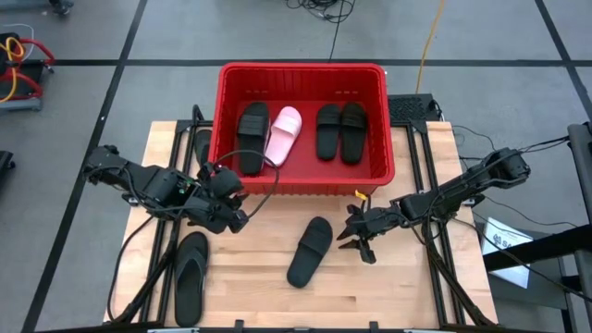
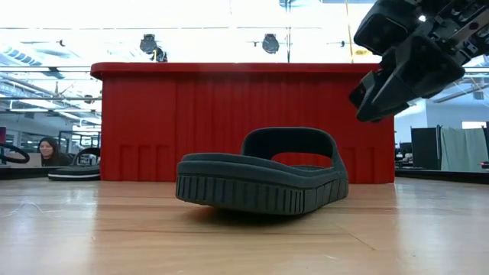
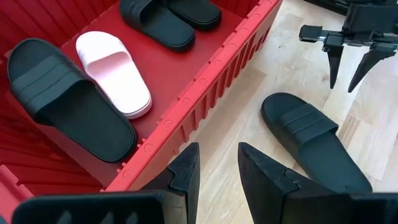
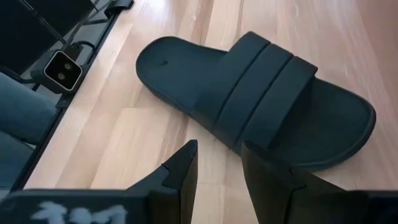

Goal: Pick and place slides into bin
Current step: Put the black slide on top of the pink slide in the red bin

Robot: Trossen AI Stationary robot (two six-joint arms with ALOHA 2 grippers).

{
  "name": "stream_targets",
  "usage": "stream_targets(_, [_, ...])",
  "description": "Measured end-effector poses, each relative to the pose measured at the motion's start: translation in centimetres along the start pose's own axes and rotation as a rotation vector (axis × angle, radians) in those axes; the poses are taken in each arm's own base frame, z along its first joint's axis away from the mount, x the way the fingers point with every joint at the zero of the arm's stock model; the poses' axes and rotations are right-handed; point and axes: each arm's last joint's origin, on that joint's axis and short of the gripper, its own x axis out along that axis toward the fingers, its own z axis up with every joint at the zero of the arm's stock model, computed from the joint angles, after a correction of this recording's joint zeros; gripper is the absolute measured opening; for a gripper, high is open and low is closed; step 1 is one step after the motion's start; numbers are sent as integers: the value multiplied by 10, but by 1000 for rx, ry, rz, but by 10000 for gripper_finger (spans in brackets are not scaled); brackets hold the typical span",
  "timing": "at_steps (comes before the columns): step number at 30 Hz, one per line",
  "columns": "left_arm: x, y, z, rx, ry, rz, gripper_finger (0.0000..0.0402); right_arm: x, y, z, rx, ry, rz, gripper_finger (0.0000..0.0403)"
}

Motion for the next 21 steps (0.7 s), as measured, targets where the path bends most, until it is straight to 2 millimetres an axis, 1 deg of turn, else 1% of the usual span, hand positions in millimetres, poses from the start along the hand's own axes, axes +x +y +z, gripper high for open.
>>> stream_targets(8, [0, 0, 0, 0, 0, 0, 106, 2, 0, 2, -38, -31, -20, 114])
stream_targets(13, [0, 0, 0, -1, -1, 0, 106, 17, -2, 1, -51, -69, -9, 114])
stream_targets(16, [0, 0, 0, -1, -1, 0, 106, 27, -4, -3, -63, -67, -21, 114])
stream_targets(21, [0, -1, 1, -5, -5, -5, 106, 33, -13, -7, -39, -50, -67, 114])
